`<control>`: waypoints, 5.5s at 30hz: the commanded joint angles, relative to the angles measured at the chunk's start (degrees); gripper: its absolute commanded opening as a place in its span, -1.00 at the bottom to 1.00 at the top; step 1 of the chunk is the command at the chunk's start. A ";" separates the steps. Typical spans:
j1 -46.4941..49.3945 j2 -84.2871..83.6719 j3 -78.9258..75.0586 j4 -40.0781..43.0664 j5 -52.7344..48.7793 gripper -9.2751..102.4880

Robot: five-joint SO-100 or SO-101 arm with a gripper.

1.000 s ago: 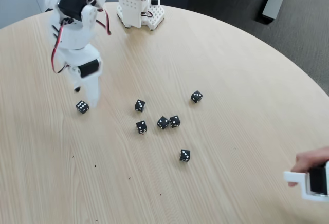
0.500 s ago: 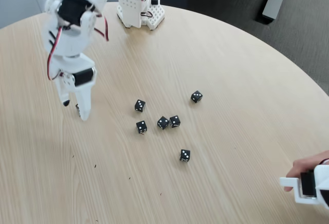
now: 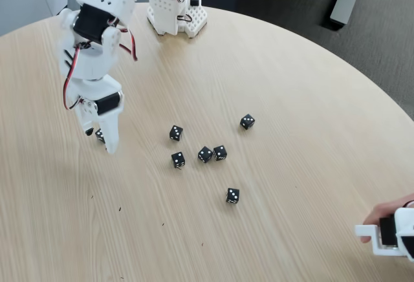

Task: Pick up the dice with number 6

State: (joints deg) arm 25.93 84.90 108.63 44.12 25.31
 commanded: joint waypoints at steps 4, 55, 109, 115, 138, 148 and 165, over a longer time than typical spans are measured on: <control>0.70 -1.93 -0.88 -0.18 1.23 -0.40; -0.09 -2.20 -0.79 -0.35 -4.75 -0.47; 0.00 -2.29 -0.88 8.26 -2.11 -0.75; 0.44 -2.29 -0.88 8.26 -1.41 -0.83; -15.12 39.29 -0.70 21.01 1.32 -0.83; -40.69 58.18 1.85 38.41 6.50 -0.83; -41.22 78.66 45.62 28.83 -14.68 -0.83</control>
State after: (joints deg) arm -15.38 161.81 151.44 76.64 13.45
